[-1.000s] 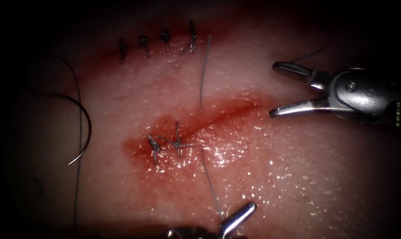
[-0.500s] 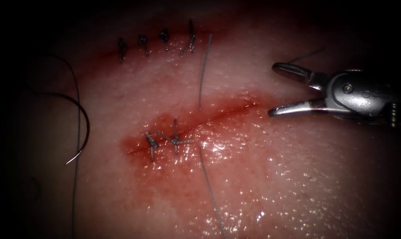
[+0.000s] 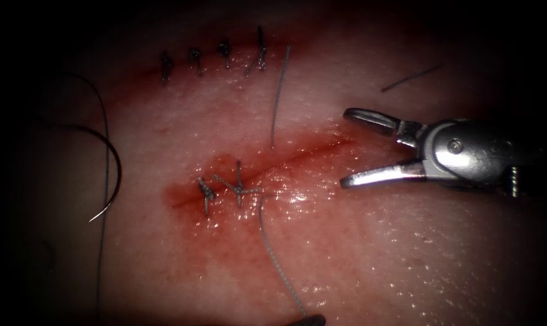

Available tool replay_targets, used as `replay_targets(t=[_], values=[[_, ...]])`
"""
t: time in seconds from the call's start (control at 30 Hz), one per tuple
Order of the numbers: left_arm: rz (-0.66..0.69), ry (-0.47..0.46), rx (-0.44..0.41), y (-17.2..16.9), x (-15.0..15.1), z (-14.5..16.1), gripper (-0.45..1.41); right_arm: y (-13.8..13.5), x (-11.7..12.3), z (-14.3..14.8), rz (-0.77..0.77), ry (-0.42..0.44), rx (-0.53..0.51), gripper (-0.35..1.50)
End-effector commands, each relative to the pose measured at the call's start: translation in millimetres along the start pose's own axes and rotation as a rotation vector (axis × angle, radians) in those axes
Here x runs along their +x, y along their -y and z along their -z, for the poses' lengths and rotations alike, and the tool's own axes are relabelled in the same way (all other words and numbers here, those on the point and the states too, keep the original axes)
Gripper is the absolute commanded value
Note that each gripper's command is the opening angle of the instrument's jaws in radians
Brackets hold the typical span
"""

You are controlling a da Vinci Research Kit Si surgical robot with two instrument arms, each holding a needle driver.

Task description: Wound Closure

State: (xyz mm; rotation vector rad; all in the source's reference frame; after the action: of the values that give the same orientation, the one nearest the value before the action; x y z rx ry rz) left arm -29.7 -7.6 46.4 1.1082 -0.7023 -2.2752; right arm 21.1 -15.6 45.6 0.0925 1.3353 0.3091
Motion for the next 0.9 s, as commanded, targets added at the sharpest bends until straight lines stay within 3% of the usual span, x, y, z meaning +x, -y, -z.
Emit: replay_targets(t=[0.03, 0.4, 0.7, 0.9], values=[[0.007, -0.001, 0.003, -0.4, 0.2, -0.4, -0.45, 0.6, -0.5, -1.7, 0.032, -0.008, 0.019, 1.28], [-0.018, 0.043, -0.006, 1.7, -1.3, 1.4, -0.45, 2.1, 0.2, -4.9, 0.299, -0.079, 0.125, 1.26], [-0.023, 0.046, -0.006, 1.7, -1.9, 1.3, -0.45, 3.4, 1.0, -8.3, 0.37, -0.123, 0.126, 1.31], [-0.021, 0.047, -0.007, 1.8, -2.0, 1.6, -0.45, 4.9, 0.6, -10.2, 0.416, -0.127, 0.191, 1.3]])
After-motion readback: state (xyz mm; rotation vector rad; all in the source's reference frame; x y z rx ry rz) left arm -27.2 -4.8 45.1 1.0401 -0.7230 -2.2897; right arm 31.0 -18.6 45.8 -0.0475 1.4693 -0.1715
